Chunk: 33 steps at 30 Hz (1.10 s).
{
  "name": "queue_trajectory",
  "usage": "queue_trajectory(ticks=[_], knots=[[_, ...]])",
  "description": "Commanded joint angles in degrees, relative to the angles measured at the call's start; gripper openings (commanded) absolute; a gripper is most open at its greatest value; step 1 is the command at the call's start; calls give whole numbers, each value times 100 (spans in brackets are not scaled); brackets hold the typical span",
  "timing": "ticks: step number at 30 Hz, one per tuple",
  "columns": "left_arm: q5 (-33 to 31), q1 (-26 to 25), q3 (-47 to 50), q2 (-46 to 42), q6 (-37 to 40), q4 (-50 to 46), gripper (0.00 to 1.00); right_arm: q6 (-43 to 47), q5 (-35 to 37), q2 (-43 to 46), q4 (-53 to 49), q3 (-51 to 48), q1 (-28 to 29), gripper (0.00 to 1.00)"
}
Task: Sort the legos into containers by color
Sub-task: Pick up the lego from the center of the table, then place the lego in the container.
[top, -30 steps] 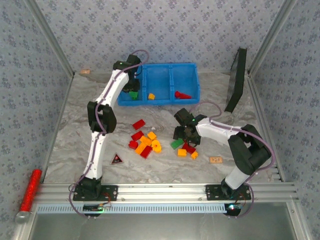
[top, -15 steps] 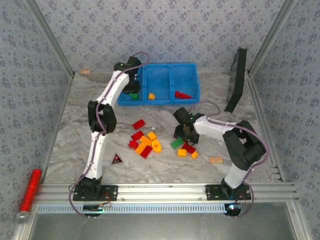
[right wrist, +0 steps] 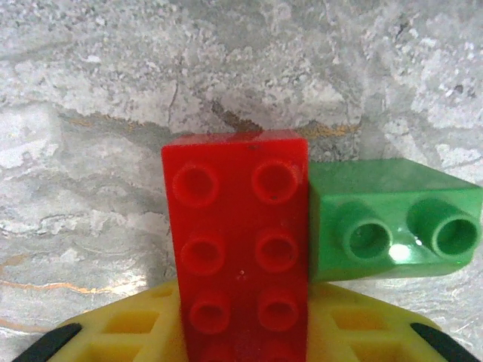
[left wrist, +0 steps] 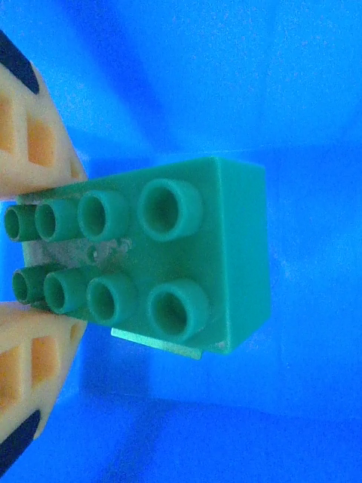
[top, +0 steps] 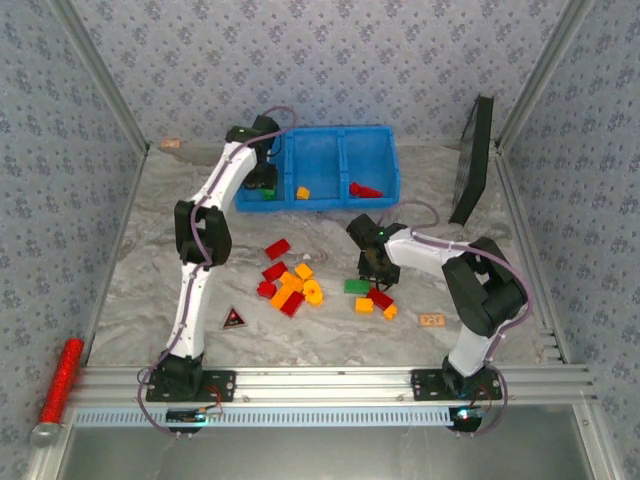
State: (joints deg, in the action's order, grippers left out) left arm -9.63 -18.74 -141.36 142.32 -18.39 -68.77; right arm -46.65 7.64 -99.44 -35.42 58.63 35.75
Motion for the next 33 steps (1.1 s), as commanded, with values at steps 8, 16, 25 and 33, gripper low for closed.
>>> queue_trajectory(ticks=[8, 16, 25, 33], knots=[[382, 20, 121, -258, 215, -76, 46, 477, -276, 91, -11, 340, 154, 27], [636, 28, 109, -624, 266, 41, 55, 830, -209, 458, -578, 916, 188, 25], [972, 2, 384, -1183, 257, 50, 63, 1836, 52, 158, -736, 2179, -158, 24], [902, -180, 1466, -1992, 275, 146, 64, 2570, 179, -519, -531, 3512, -899, 22]])
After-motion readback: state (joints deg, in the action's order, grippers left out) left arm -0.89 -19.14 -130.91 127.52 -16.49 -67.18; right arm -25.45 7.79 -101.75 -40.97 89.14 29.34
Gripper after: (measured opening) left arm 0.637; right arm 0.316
